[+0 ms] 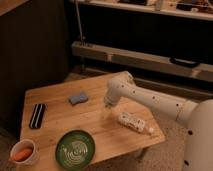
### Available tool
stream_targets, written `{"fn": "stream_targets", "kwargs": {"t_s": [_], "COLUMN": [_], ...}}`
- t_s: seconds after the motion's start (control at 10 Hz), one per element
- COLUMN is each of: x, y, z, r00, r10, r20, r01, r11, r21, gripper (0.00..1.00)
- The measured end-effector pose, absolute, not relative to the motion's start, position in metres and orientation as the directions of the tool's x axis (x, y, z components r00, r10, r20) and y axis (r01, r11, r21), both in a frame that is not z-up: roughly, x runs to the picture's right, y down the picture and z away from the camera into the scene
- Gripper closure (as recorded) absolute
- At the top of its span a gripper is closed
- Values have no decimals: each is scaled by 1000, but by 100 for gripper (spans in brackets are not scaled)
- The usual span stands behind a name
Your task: Move the arm in a circular motion
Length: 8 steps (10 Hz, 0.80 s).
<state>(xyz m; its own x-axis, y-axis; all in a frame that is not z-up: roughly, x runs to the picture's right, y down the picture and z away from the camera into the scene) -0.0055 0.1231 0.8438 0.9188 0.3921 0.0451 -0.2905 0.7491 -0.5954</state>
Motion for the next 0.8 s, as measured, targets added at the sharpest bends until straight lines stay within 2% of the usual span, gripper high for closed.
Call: {"fn": "stream_targets", "kwargs": {"t_s": [0.4,0.6,0.8], "x": [-40,-68,-101], "y": [142,138,120], "z": [741,665,618], "r00": [950,972,982], "r10": [310,229,119], "r20": [40,61,147], "r01": [-240,-166,-35], "r11": [804,842,879], "r21": [-544,-513,-475], "gripper": [20,20,20]}}
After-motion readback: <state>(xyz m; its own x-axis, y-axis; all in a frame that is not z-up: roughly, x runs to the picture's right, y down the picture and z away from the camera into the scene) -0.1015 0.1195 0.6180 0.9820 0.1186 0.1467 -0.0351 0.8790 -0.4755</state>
